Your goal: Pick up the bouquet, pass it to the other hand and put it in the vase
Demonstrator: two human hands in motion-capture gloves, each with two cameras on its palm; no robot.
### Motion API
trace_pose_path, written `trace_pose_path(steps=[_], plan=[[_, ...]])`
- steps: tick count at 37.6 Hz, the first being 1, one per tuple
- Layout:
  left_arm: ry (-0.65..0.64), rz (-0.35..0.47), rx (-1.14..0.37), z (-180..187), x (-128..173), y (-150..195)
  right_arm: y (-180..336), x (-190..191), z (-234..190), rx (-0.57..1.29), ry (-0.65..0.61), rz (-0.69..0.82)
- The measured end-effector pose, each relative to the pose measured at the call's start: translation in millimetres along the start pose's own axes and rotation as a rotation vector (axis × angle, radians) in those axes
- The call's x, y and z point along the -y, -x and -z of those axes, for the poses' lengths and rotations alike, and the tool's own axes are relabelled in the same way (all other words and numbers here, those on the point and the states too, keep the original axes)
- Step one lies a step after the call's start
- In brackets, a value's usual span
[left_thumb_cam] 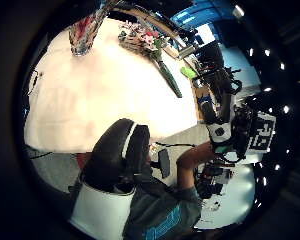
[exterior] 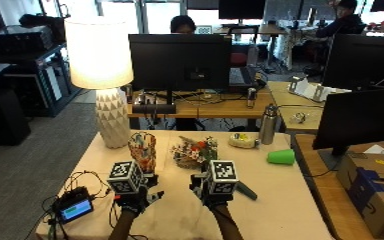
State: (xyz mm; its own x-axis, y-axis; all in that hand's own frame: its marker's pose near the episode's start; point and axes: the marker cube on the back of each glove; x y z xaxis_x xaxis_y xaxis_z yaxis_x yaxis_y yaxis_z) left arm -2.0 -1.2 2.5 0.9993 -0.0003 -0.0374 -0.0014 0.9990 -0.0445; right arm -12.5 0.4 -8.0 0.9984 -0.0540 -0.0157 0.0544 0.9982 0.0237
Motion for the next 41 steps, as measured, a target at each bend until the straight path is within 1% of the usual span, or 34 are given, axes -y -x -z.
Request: trace_pose_path(steps=[4,9,13,17,21,24,28,34,41], plan=[[-0.012,0.001,0.002,-0.1,2.0,0.3,-7.6,-1.6,3.0,-0.016,0.008,-0.012],[-0.017,0.001,0.003,1.0,1.8,-1.0,-24.4,2.9,3.1,-0.020,-0.024,-0.021],[-0.020,-0.005,0.003,-0.1,2.2,-1.2,-52.2,5.3,5.0,-0.020,-0.042,-0.060],[-0.028,0.000,0.009,-2.0,2.1,-0.1,-89.4,18.9,-3.8,0.005,-0.067,-0.115],[-0.034,0.004,0.004,-4.4,2.8,3.0,-125.6,37.3,-24.5,0.013,-0.080,-0.181],[-0.036,0.007,0.003,-6.5,3.6,5.0,-143.7,47.2,-42.0,0.033,-0.080,-0.214],[-0.024,0.008,0.004,-9.9,3.0,5.3,-168.6,61.3,-74.3,0.068,-0.065,-0.264],[-0.004,0.011,0.010,-18.9,4.5,8.0,-199.7,77.9,-124.2,0.098,0.010,-0.341],[0.010,0.019,0.009,-26.5,6.0,9.0,-214.8,85.3,-159.3,0.092,0.119,-0.392]])
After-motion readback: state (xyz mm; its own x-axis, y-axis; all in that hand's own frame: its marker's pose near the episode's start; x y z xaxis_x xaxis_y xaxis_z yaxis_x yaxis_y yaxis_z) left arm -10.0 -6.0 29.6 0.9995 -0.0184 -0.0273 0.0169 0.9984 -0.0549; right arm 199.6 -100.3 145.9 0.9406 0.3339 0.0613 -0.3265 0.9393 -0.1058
